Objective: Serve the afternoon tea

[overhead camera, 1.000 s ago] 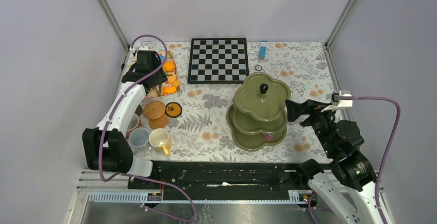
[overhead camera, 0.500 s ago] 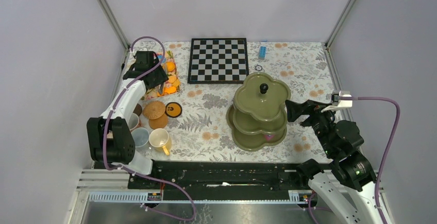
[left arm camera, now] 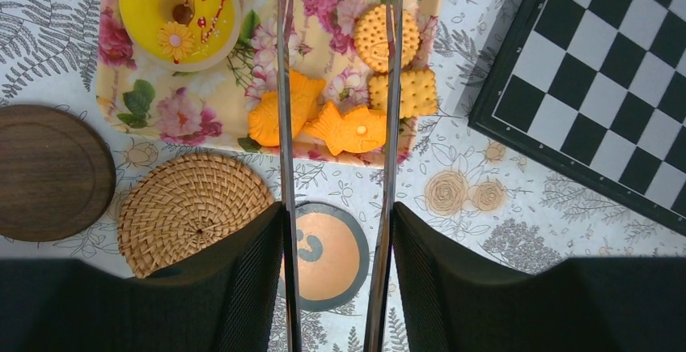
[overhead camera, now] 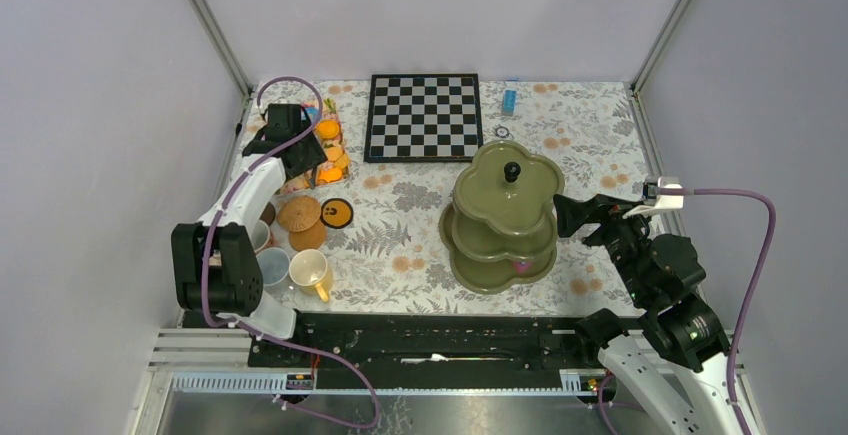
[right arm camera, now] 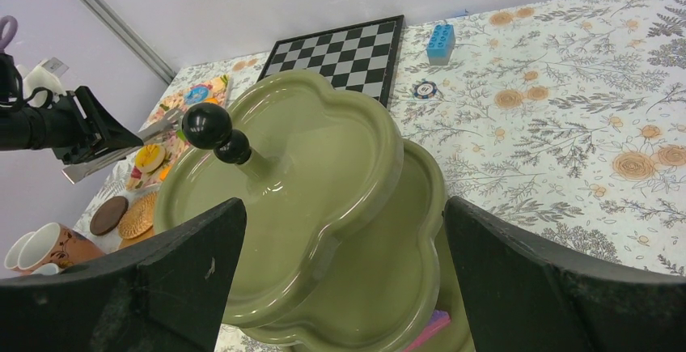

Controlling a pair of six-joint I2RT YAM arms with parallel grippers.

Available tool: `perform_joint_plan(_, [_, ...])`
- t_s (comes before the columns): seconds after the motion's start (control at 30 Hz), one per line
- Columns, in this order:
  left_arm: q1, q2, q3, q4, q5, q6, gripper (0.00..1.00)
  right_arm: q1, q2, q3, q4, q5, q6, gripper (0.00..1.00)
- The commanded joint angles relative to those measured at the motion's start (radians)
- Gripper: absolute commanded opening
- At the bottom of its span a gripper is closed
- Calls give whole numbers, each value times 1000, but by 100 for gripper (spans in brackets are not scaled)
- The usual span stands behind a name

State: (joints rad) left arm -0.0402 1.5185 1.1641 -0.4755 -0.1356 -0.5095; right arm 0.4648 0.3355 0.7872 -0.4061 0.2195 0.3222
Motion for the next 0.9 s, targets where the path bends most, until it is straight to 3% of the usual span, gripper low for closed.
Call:
perform_joint_plan(0.0, [0, 36, 21, 49, -31, 11, 52, 5, 5, 2, 45, 4, -3, 98])
perform_joint_plan(0.87, [0, 178, 130, 109, -45, 23, 55, 5, -16, 0, 33, 21, -13, 98])
